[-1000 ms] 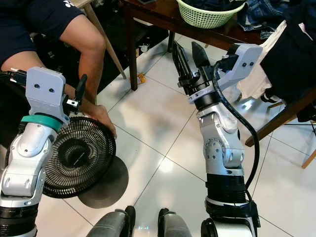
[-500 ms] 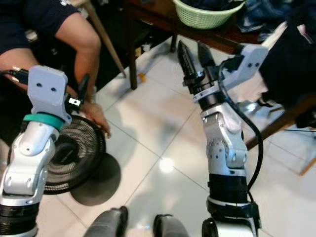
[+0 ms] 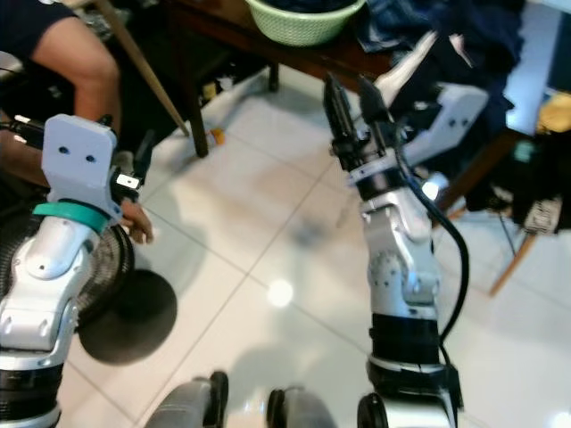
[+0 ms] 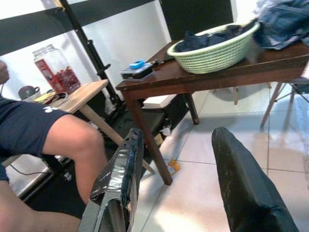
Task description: Hang hanger
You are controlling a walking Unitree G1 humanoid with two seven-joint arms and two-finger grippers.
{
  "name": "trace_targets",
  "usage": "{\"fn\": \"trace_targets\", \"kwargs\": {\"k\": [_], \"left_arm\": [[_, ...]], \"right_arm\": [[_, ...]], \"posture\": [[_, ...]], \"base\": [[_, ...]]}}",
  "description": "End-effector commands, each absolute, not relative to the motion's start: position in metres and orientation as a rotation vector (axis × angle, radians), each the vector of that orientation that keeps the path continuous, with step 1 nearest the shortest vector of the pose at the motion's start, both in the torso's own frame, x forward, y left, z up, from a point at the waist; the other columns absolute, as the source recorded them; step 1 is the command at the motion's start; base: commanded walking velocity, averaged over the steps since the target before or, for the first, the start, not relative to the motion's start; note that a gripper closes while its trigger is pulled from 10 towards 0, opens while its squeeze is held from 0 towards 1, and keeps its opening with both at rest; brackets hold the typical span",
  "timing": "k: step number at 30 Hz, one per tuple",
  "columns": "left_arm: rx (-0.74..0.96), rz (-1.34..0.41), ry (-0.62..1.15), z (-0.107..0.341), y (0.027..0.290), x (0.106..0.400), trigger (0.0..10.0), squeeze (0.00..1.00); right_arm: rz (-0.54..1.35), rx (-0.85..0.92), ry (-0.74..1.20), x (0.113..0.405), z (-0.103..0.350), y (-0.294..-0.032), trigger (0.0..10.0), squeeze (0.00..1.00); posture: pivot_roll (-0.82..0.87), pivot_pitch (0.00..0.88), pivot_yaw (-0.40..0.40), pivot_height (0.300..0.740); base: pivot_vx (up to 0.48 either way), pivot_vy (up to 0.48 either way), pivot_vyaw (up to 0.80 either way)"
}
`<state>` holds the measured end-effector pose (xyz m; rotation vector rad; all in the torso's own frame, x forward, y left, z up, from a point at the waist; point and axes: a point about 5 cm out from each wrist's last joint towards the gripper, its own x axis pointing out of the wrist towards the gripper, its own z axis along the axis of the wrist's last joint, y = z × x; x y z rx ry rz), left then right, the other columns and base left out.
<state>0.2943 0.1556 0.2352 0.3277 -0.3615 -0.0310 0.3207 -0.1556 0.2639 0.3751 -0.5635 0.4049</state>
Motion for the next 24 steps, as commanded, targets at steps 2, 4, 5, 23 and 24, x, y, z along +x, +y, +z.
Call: {"fn": "trace_targets", "kwargs": {"k": [2,4,5,23,24], "left_arm": [[0.329,-0.042,-0.343,0.231,0.154,0.293,10.0,0.0],[0.328,-0.044,-0.344,0.231,0.154,0.293,10.0,0.0],[0.327,-0.045,-0.345,0.231,0.154,0.293,10.0,0.0],[0.242,-0.027,-0.241,0.216,0.157,0.294,10.0,0.0],[0.279,-0.039,-0.174,0.201,0.159,0.292,10.0,0.0]], "right_arm": [[0.387,0.386,-0.554,0.322,0.261,-0.159,10.0,0.0],[0.386,0.387,-0.552,0.322,0.26,-0.159,10.0,0.0],[0.386,0.387,-0.551,0.322,0.26,-0.159,10.0,0.0],[0.333,0.3,-0.453,0.324,0.229,-0.16,10.0,0.0],[0.316,0.216,-0.409,0.323,0.213,-0.16,10.0,0.0]], "posture": [[0.05,0.106,0.07,0.74],[0.05,0.106,0.07,0.74],[0.05,0.106,0.07,0.74],[0.04,0.091,0.067,0.74],[0.03,0.073,0.062,0.74]], "base": [[0.0,0.0,0.0],[0.0,0.0,0.0],[0.0,0.0,0.0],[0.014,0.0,0.0],[0.0,0.0,0.0]]}}
